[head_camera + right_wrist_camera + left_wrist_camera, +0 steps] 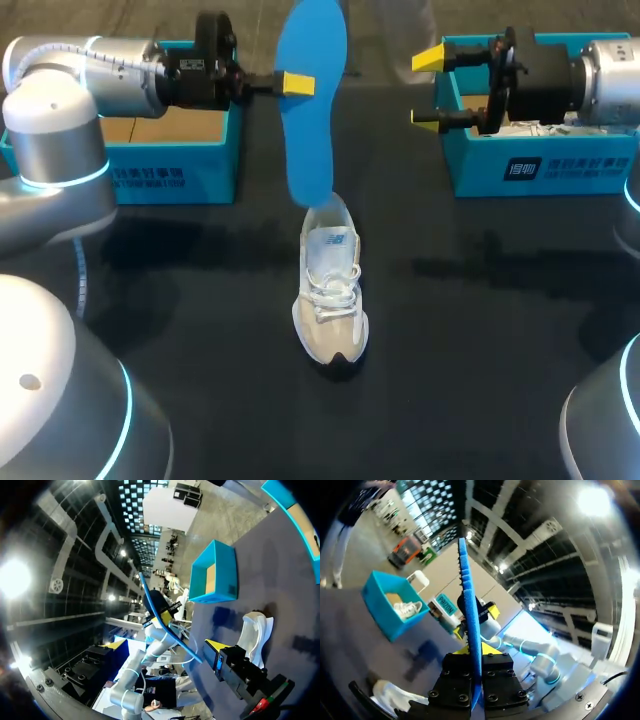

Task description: Take the shoe out of the shoebox, open the shoe tongue, remove and reinsert the insole, then place the shoe into the shoebox

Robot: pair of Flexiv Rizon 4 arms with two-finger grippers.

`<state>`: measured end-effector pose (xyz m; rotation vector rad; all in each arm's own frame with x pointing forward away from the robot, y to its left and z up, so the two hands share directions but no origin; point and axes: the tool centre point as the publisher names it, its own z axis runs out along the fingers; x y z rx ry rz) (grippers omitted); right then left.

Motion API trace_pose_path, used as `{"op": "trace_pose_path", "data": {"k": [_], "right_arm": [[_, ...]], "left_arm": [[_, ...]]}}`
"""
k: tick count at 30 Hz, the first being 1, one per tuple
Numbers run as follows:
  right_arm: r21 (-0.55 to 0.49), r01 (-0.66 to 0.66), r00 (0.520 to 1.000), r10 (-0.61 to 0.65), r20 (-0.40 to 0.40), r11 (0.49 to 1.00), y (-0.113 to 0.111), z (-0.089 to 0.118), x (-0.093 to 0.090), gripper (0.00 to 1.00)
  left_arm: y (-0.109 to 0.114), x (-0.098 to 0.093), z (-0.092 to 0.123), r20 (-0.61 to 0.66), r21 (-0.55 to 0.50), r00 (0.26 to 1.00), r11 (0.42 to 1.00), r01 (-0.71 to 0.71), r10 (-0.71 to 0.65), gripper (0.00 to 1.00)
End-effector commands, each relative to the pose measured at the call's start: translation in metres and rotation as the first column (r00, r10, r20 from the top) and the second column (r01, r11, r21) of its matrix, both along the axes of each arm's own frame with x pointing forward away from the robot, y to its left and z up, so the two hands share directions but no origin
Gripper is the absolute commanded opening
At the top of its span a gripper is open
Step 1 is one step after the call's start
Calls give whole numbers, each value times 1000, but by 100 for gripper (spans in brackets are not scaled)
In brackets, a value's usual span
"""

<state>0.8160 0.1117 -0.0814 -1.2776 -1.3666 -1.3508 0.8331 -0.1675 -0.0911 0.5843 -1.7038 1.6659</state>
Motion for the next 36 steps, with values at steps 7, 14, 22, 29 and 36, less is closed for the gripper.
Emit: {"op": "trace_pose_path", "data": {"k": [7,14,22,29,36], "right_arm": [[-1,0,1000,0,-1,1000,2,0,1,100],[-1,0,1000,0,-1,1000,2,0,1,100],[-1,0,1000,0,-1,1000,2,0,1,100],[-1,0,1000,0,-1,1000,2,0,1,100],[-1,0,1000,0,-1,1000,2,0,1,100]], "left_arm": [[-5,-9,0,788,-23,614,998,-58,54,0],[-5,-9,0,788,-23,614,998,-58,54,0],[-5,-9,0,788,-23,614,998,-58,54,0],[-2,-5,-1,896,-106,434,994,3,94,0],[0,3,0,942,-208,278,977,40,189,0]]}}
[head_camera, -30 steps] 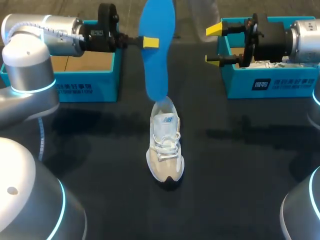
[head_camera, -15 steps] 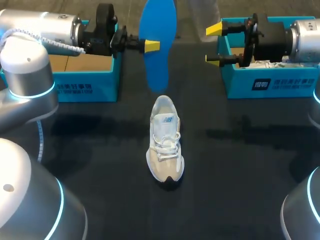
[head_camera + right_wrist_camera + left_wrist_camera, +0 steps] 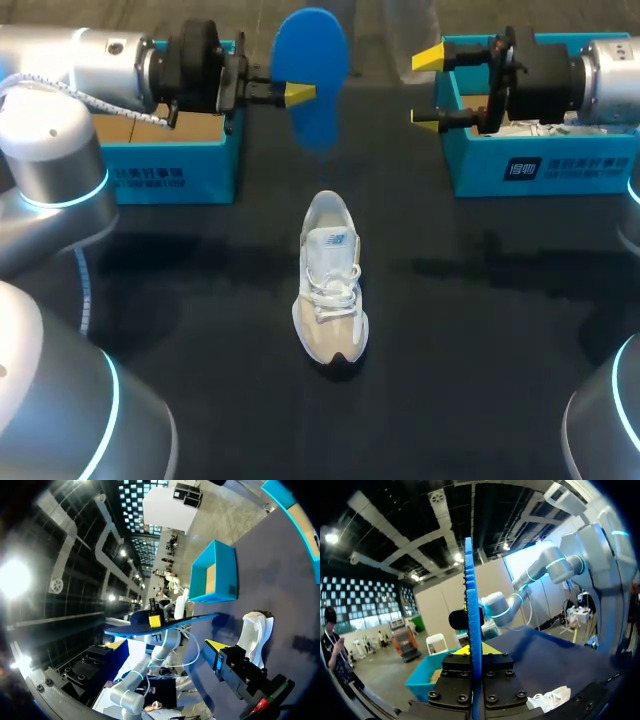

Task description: Take the shoe out of the shoebox, open the shoe tongue, remove and reinsert the insole, then place the shoe into the shoebox

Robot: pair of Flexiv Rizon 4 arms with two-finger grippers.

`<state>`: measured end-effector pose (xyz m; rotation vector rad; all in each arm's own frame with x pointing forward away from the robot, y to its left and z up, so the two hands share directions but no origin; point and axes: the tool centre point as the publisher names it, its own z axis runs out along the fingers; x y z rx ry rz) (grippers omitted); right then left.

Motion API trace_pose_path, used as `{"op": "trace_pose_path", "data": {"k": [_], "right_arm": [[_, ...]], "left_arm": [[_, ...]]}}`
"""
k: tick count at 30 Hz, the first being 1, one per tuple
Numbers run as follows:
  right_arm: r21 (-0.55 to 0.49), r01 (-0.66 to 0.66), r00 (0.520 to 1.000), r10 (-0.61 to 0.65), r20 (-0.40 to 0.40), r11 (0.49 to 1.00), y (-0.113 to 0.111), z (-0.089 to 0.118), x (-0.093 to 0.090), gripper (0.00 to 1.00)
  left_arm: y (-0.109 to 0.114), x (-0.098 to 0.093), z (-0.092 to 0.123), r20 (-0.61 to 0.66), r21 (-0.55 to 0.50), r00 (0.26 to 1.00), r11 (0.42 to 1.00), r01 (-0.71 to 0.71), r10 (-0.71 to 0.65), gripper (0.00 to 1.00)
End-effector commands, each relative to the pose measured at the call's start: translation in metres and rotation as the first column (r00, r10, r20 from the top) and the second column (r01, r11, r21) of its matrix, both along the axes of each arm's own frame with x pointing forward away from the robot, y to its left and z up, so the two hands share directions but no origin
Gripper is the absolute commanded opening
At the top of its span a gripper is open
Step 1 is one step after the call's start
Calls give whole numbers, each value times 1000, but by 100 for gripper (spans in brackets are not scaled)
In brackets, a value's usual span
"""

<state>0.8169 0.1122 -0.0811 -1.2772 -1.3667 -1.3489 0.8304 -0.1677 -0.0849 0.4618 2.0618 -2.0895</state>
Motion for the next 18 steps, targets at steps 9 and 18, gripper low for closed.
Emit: {"op": "trace_pose_path", "data": {"k": [9,18], "right_arm": [[-1,2,1000,-2,0,1000,1,0,0,100],[-1,2,1000,-2,0,1000,1,0,0,100]], "left_arm": [[2,16,-7,455,-123,890,992,23,36,0],[0,14,-10,700,-80,714,996,48,22,0]]}}
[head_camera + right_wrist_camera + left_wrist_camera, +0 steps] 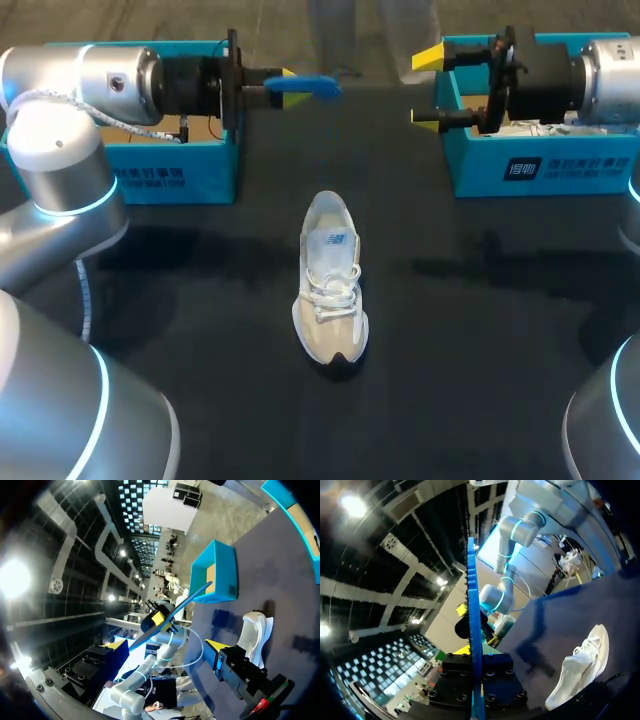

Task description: Take the shoe out of the shoebox, open the shoe tongue, remove and reinsert the insole, then place the shoe into the shoebox

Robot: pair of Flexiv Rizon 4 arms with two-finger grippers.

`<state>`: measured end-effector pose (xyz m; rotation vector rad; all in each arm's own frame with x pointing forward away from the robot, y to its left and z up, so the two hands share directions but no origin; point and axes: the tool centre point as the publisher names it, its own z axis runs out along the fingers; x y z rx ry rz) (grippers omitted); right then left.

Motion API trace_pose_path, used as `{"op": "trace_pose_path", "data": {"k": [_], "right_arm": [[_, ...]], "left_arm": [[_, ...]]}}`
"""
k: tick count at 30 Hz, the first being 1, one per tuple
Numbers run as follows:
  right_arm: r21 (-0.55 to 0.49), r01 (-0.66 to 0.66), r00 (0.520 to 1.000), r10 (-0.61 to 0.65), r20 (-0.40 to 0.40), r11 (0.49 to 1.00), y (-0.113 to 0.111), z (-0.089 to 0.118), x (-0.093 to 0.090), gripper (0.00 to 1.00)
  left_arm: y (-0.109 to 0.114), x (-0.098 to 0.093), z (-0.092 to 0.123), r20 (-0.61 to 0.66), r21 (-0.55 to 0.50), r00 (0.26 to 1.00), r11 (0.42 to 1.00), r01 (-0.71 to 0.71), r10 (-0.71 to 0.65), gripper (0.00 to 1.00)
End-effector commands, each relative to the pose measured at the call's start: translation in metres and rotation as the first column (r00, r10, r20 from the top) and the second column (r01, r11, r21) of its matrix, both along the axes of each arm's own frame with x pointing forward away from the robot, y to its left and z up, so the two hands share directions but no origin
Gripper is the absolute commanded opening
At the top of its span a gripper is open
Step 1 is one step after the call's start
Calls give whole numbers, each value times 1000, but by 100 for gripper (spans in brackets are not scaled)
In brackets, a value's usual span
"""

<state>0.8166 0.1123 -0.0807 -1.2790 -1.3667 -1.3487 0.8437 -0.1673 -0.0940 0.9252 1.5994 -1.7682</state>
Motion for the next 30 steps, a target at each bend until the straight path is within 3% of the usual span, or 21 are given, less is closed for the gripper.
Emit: {"op": "trace_pose_path", "data": {"k": [1,7,23,30], "right_arm": [[0,1,1000,-1,0,1000,1,-1,0,100],[0,1,1000,-1,0,1000,1,-1,0,100],[0,1,1000,-1,0,1000,1,-1,0,100],[0,1,1000,-1,0,1000,1,-1,0,100]], "left_arm": [[-1,1,-1,222,-6,975,1000,-16,17,0],[1,8,-7,406,-22,912,998,-52,57,0],[1,8,-7,406,-22,912,998,-52,57,0],[4,16,-13,625,6,780,999,-54,38,0]]}}
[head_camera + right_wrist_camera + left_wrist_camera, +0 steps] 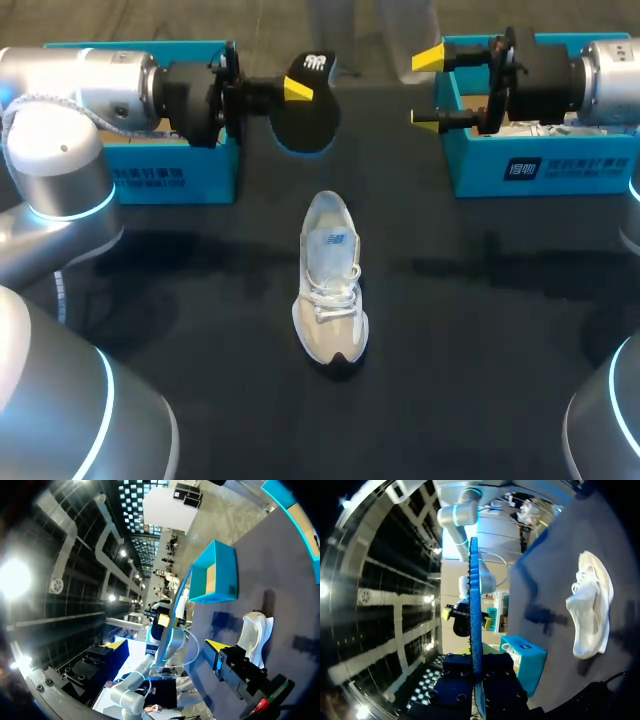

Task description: Take the shoe out of the shoebox, open the shoe tongue, remove and reinsert the insole, then place the shoe into the shoebox

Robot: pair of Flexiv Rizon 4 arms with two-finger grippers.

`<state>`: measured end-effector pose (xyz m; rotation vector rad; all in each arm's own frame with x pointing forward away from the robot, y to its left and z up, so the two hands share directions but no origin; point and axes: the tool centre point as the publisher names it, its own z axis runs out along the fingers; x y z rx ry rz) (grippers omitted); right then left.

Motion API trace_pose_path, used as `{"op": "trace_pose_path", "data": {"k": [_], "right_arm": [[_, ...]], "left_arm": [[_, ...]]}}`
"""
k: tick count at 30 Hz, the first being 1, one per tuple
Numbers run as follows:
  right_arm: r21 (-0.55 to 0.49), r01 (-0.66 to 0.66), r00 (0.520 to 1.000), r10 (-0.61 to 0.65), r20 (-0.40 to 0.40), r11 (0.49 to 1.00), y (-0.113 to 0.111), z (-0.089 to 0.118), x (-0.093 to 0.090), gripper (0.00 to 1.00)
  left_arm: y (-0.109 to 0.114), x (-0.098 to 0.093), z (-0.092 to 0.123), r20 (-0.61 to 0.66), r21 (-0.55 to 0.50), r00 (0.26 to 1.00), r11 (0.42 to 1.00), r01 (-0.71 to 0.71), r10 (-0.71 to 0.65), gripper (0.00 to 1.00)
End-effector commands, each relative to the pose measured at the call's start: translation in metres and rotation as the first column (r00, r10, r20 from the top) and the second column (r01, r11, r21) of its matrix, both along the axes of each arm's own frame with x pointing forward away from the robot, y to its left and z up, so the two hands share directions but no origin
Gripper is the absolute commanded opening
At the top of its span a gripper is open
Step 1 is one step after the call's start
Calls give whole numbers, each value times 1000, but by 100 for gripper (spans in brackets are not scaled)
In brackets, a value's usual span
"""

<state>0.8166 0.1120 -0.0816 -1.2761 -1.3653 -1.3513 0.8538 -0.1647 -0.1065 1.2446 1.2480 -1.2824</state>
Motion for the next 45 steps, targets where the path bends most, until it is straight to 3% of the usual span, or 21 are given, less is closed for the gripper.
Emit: {"op": "trace_pose_path", "data": {"k": [1,7,27,29,32,37,45], "right_arm": [[-4,-1,1000,1,-2,1000,2,1,1,100],[-36,-33,999,33,-4,999,15,3,2,100],[-83,-119,993,118,-19,989,64,-2,13,99],[-79,-117,993,116,-22,990,66,-4,13,79],[-73,-116,993,115,-25,991,70,-6,11,75],[-64,-121,992,119,-37,991,76,-9,10,53],[-52,-122,992,119,-46,991,84,-12,11,49]], "left_arm": [[2,8,-1,113,0,994,1000,4,-4,0],[-1,15,2,172,-7,985,1000,-7,8,0],[-25,18,9,189,-52,982,999,-6,16,0],[-27,19,9,187,-57,982,998,-8,19,0],[-29,20,9,188,-69,982,998,-13,26,0],[-34,23,11,187,-86,981,996,-28,44,0],[-42,25,12,190,-98,980,994,-40,58,0]]}}
